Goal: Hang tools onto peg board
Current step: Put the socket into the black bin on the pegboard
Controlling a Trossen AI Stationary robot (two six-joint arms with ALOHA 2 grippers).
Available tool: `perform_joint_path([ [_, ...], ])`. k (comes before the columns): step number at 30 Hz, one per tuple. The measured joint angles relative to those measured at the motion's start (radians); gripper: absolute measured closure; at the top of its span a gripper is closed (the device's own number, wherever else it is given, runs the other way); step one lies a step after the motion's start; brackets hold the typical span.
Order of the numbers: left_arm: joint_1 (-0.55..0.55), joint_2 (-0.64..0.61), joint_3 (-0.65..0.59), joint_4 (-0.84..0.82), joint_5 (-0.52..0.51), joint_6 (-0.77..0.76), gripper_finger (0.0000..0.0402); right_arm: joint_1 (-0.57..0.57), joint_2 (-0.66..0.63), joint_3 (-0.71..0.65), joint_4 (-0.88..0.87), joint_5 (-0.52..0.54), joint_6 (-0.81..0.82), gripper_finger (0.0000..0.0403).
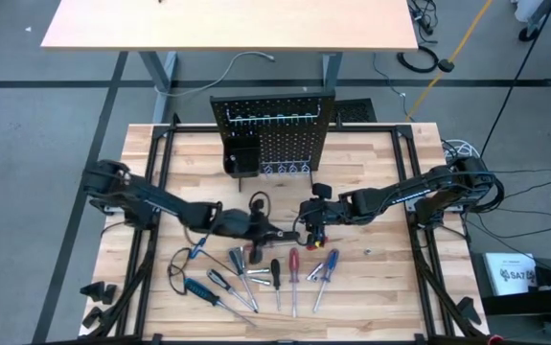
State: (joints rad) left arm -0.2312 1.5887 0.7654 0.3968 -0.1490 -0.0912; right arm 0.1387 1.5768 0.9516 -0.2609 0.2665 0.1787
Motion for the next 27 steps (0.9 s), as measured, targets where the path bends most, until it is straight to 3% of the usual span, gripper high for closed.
perform_joint_path([
  [3, -0.044, -0.081, 0.0, -0.029, -0.075, 0.028, 0.0333, -0.001, 0.0, 0.0, 0.001, 0.001, 0.0, 0.0266],
  [9, -0.085, -0.277, 0.0, -0.117, -0.327, 0.124, 0.0332, -0.002, 0.0, 0.0, 0.006, 0.003, 0.005, 0.0266],
  [16, -0.069, -0.438, 0.0, -0.073, -0.616, 0.301, 0.0332, -0.002, 0.0, 0.0, 0.01, 0.003, 0.013, 0.0266],
  [20, -0.024, -0.486, 0.0, -0.048, -0.671, 0.363, 0.0332, -0.002, -0.001, 0.0, 0.01, 0.003, 0.015, 0.0266],
  [27, 0.083, -0.504, 0.0, -0.048, -0.689, 0.334, 0.0332, -0.002, -0.001, 0.0, 0.031, 0.003, 0.015, 0.0266],
])
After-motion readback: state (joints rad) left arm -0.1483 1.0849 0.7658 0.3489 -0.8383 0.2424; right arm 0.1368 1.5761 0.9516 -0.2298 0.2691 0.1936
